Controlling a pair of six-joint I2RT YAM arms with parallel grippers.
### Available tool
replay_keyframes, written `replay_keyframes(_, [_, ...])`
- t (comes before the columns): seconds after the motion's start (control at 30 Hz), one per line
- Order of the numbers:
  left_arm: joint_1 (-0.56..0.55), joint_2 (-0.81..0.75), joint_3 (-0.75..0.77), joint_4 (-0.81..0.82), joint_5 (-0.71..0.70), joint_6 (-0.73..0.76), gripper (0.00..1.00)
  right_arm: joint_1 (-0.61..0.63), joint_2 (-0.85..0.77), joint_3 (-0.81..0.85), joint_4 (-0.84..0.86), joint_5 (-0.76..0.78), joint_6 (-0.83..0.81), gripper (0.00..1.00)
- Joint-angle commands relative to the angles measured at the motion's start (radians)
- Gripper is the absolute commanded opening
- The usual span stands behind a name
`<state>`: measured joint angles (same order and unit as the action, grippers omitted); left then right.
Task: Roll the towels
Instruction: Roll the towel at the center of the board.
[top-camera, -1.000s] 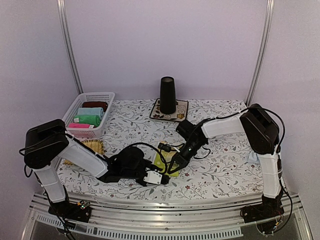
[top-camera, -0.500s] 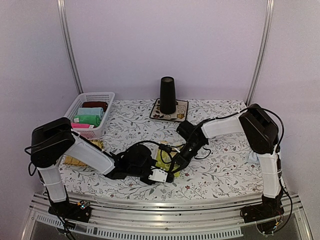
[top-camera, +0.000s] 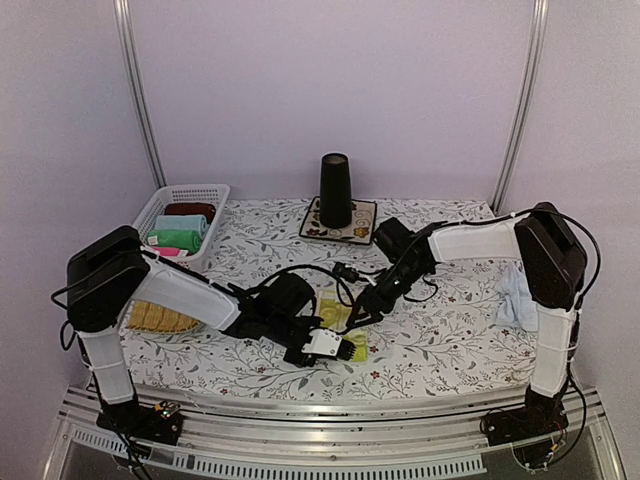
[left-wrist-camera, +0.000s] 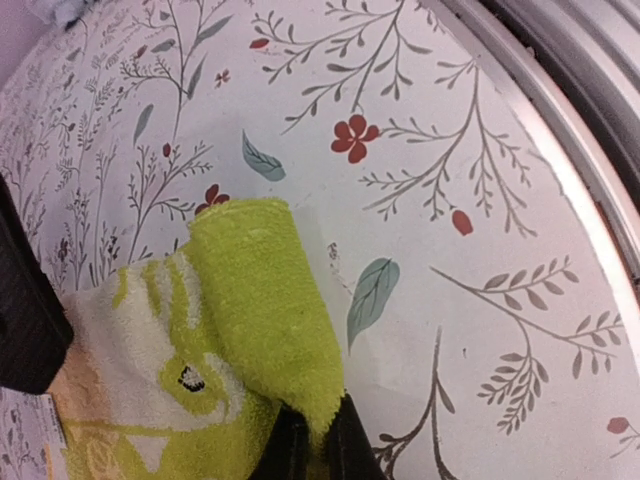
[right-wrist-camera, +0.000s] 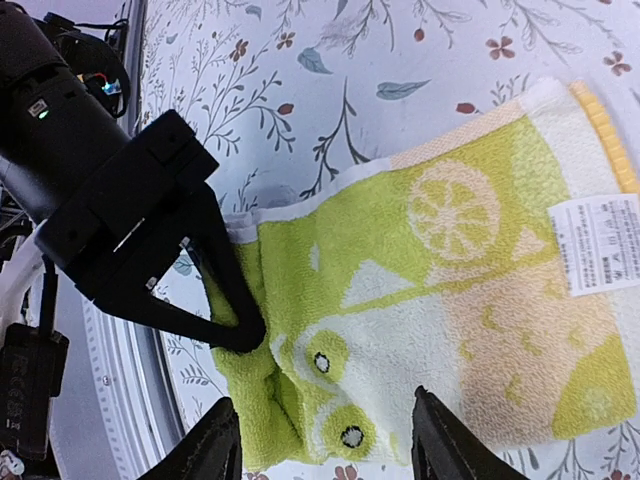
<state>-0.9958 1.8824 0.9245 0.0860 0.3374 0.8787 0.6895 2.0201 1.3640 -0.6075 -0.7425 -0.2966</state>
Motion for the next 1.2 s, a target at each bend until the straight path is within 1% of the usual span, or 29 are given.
replay_keyframes(0.0, [0.055,0.058,0.068,-0.14,0.145,-0.082,0.0,-0.012,-0.125,-0.084,0.08,0.119,-0.031,0.6])
replay_keyframes(0.1, [0.085,0.092,0.128,-0.191,0.198,-0.111,0.0,-0.016,-0.225,-0.188,0.17,0.194,-0.062,0.61])
replay_keyframes(0.33, [0.148,0.219,0.286,-0.337,0.331,-0.209,0.0,-0.015,-0.5,-0.496,0.501,0.379,-0.165,0.63])
replay_keyframes(0.5, [0.186,0.304,0.396,-0.439,0.436,-0.272,0.0,0.007,-0.613,-0.64,0.621,0.465,-0.287,0.64])
replay_keyframes(0.57, [0.196,0.337,0.443,-0.483,0.462,-0.3,0.0,0.036,-0.624,-0.669,0.642,0.518,-0.338,0.64])
replay_keyframes(0.67, [0.208,0.377,0.501,-0.536,0.5,-0.332,0.0,0.084,-0.609,-0.685,0.667,0.585,-0.373,0.64])
replay_keyframes(0.77, [0.216,0.415,0.556,-0.599,0.526,-0.348,0.0,0.137,-0.577,-0.694,0.708,0.649,-0.413,0.64])
replay_keyframes(0.9, [0.226,0.444,0.588,-0.633,0.554,-0.377,0.0,0.201,-0.514,-0.673,0.743,0.713,-0.464,0.64])
replay_keyframes(1.03, [0.227,0.467,0.599,-0.65,0.554,-0.394,0.0,0.234,-0.455,-0.647,0.744,0.709,-0.501,0.63])
replay_keyframes(1.17, [0.228,0.478,0.609,-0.663,0.547,-0.4,0.0,0.26,-0.399,-0.625,0.743,0.71,-0.497,0.62])
